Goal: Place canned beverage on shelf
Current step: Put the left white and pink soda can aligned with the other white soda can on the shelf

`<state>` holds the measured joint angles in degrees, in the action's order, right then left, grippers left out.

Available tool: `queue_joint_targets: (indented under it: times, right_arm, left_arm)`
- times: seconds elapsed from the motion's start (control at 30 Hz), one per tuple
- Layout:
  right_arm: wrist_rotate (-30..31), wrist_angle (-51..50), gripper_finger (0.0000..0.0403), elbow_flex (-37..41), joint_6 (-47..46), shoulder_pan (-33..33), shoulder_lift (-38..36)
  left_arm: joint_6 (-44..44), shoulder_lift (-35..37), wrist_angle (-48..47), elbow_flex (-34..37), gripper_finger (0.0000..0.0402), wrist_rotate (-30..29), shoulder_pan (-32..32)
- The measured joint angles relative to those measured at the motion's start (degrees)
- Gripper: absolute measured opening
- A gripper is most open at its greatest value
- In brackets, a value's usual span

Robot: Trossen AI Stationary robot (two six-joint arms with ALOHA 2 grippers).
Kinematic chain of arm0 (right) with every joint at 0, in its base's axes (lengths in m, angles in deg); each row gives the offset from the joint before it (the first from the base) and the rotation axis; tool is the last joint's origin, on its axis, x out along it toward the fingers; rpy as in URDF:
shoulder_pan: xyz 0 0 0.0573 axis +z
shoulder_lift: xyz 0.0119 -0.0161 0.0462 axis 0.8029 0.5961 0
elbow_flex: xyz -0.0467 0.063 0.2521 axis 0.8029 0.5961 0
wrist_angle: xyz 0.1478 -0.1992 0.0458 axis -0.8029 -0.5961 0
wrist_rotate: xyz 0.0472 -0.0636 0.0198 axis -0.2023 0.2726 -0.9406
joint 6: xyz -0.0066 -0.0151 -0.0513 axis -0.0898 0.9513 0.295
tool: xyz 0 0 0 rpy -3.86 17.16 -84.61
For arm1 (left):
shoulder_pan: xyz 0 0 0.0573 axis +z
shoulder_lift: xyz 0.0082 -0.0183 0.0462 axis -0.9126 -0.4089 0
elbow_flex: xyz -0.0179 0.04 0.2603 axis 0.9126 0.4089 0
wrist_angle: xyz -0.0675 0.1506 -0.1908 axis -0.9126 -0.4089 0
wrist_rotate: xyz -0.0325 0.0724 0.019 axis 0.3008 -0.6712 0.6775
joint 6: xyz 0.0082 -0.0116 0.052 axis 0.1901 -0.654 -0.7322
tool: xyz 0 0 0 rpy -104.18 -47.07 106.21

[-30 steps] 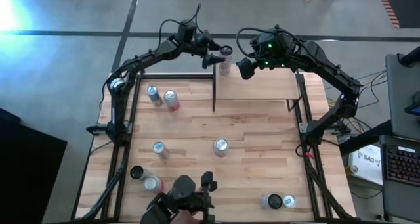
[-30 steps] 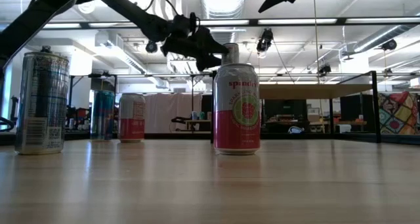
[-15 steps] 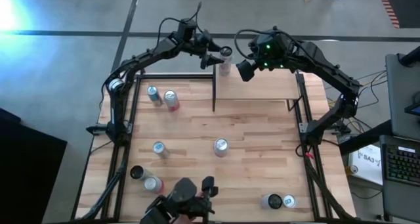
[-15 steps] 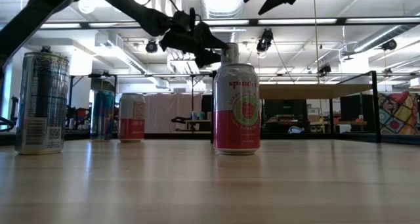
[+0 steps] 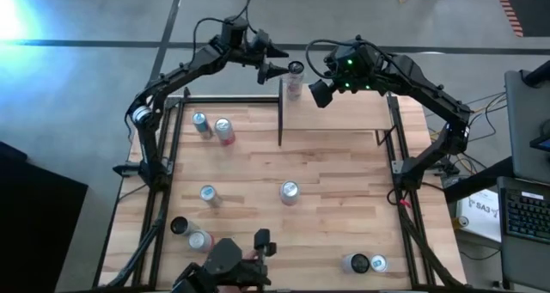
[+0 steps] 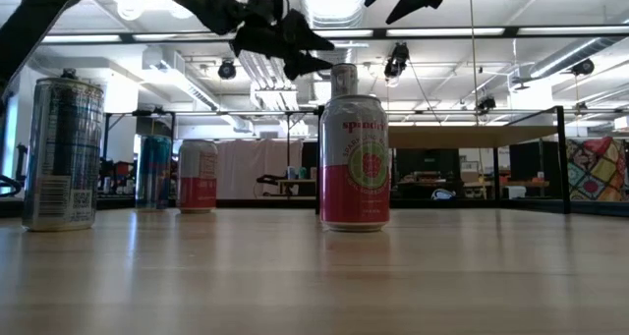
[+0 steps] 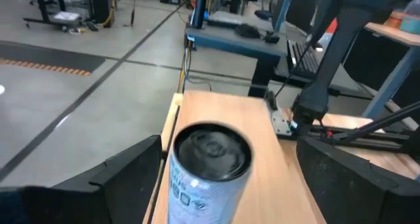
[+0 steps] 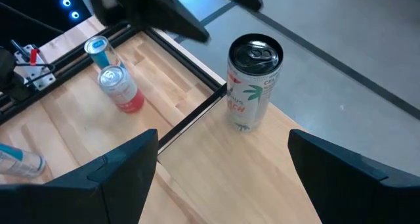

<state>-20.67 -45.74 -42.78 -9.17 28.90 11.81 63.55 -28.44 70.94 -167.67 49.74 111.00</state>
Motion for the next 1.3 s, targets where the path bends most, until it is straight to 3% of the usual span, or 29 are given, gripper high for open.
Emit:
queue_joint_targets:
  times: [0.27, 0.5, 0.6, 0.73, 0.87, 0.97, 1.13, 1.3]
  right_arm:
    - [-1.6, 3.3, 0.0329, 0.2, 2.4, 0.6, -0.1]
    - [-5.0, 18.0, 0.0329, 4.5, 6.5, 1.9, 0.0]
    - [-5.7, 20.9, 0.0329, 6.4, 7.8, 2.0, 0.3]
    - [-12.2, 20.4, 0.0327, 7.9, 8.9, 2.1, 1.8]
    - [-9.2, 19.5, 0.0315, 8.4, 6.9, 3.1, 2.4]
    - [-7.3, 17.2, 0.0298, 8.4, 6.4, 3.4, 2.2]
    - [-6.9, 13.7, 0.0271, 8.5, 4.3, 3.8, 0.9]
    - [-5.7, 11.2, 0.0248, 11.2, 2.8, 4.1, -1.0]
  left_arm:
    - [1.8, 5.3, -1.6, 0.0, 0.0331, -0.3, 0.4]
    - [7.9, 9.8, -1.4, 0.0, 0.031, -0.1, 0.3]
    - [10.1, 11.7, -5.9, 0.0, 0.0309, -0.3, 0.3]
    - [6.2, 14.3, -17.3, 0.0, 0.0309, -0.8, 0.3]
    - [1.6, 17.2, -29.3, 0.1, 0.0309, -7.4, -1.1]
    - [0.7, 19.9, -33.0, 1.1, 0.0309, -13.4, -3.2]
    - [4.6, 25.6, -30.0, 7.7, 0.0309, -20.7, -6.5]
    - [13.5, 34.1, -21.4, 22.4, 0.0309, -25.1, -9.8]
